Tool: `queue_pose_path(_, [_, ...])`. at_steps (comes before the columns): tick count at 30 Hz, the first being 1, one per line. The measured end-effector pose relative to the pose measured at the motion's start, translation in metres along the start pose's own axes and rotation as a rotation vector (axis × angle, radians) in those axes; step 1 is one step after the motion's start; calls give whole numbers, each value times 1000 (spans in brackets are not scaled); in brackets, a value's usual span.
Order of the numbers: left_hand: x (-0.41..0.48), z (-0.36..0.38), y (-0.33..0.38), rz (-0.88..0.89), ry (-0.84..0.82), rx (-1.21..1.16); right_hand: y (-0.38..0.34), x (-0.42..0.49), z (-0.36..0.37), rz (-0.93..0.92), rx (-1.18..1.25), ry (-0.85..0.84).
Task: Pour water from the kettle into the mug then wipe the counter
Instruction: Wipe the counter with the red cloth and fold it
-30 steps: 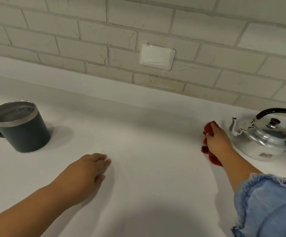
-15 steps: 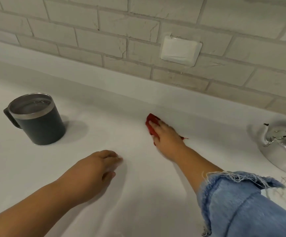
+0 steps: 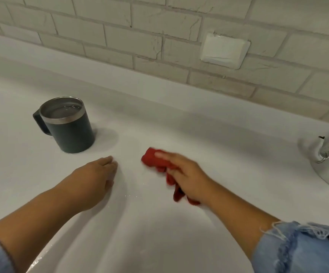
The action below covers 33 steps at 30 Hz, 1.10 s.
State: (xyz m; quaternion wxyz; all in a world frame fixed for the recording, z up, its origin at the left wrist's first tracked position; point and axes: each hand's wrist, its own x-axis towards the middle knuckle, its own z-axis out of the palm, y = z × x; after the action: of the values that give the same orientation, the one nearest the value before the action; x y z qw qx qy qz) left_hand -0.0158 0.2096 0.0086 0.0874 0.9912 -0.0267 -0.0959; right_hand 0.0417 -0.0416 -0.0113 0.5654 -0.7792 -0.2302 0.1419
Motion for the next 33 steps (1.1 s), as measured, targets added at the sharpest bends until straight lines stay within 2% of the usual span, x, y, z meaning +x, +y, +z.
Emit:
queue_pose_path(2, [-1,1,-1,6,4,-2,-2,17,-20,34,48,172])
queue_pose_path(5, [-1,2,-2,11,0,-8,4,42,-50,113,-127,333])
queue_pose_path(8, [-1,0,-5,15,-4,-31,24,57,-59,282,-672,201])
queue_pose_path(10, [-1,-1,-9,27,-19,-38,26,61,-40,213,-870,139])
queue_pose_path(14, [-3,-3,-14,34,-45,-54,13,46,16,-55,-870,-2])
queue_pose_path(17, [-3,-3,-17,50,-62,-56,3,19,40,-158,-800,-145])
queue_pose_path(23, [-1,2,-20,62,-94,-12,-15,-32,45,-101,-589,-397])
queue_pose_path(25, [-1,4,-21,53,-105,3,-22,-49,43,-6,-397,-405])
queue_pose_path(28, [-2,8,-23,53,-93,7,-31,-67,20,145,-112,-242])
queue_pose_path(33, [-4,12,-25,72,-67,9,-26,-88,-74,194,22,426])
